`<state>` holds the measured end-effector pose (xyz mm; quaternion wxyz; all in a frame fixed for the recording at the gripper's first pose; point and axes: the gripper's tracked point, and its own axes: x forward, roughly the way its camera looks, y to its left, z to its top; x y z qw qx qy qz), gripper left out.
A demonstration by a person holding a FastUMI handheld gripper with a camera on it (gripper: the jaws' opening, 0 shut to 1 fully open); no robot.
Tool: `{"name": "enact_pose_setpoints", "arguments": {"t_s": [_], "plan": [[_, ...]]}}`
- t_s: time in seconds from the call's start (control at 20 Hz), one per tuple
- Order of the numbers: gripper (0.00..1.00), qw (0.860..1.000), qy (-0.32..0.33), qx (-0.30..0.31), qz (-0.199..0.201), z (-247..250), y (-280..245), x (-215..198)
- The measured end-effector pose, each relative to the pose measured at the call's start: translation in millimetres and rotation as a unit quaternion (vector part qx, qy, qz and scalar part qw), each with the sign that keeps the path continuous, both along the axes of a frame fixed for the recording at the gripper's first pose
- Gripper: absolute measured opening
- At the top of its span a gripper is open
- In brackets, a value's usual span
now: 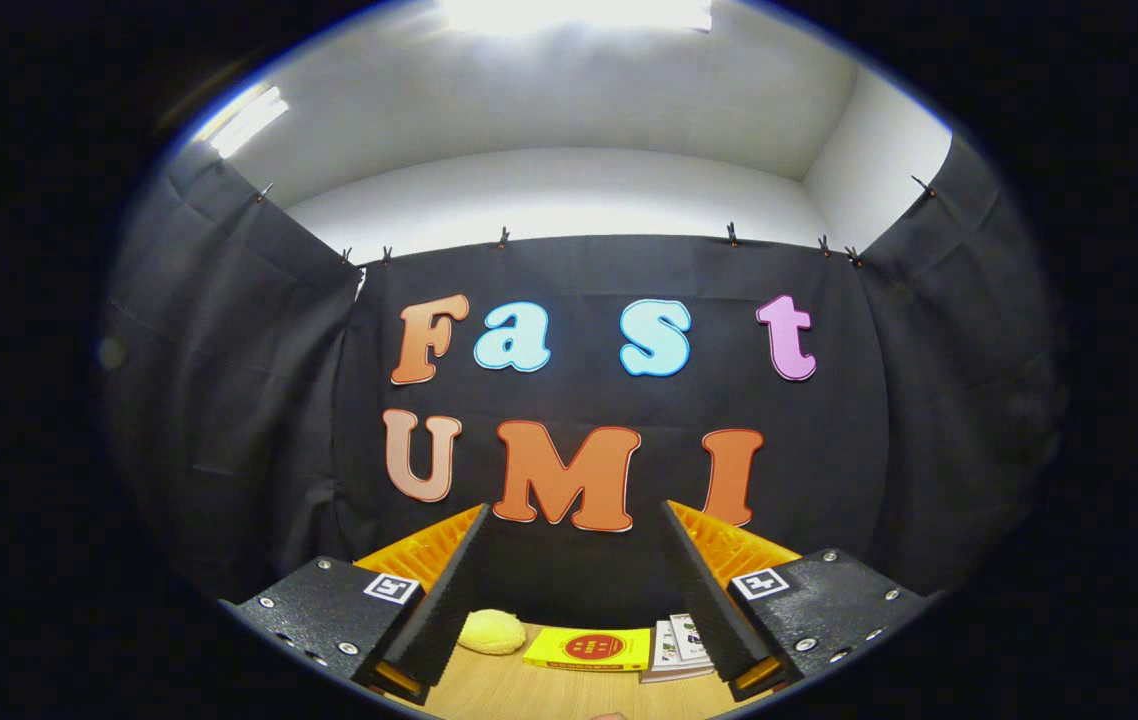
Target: Open the storage box then place both shoes into the box .Put the left shoe in first, then the right shoe, with the right side of both shoes facing outward in a uniform manner.
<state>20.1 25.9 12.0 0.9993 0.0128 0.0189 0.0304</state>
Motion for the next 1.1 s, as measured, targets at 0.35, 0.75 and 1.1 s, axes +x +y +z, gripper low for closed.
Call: {"name": "enact_pose_setpoints", "arguments": {"t_s": [0.35, 0.75, 1.1], "plan": [[0.97, 1.000, -0.008, -0.009, 0.002, 4, 0, -3], [0.98, 1.000, -0.019, -0.023, 0.000, 2, -5, -11], [0.99, 0.999, -0.031, -0.028, -0.007, 5, -20, -16]]}}
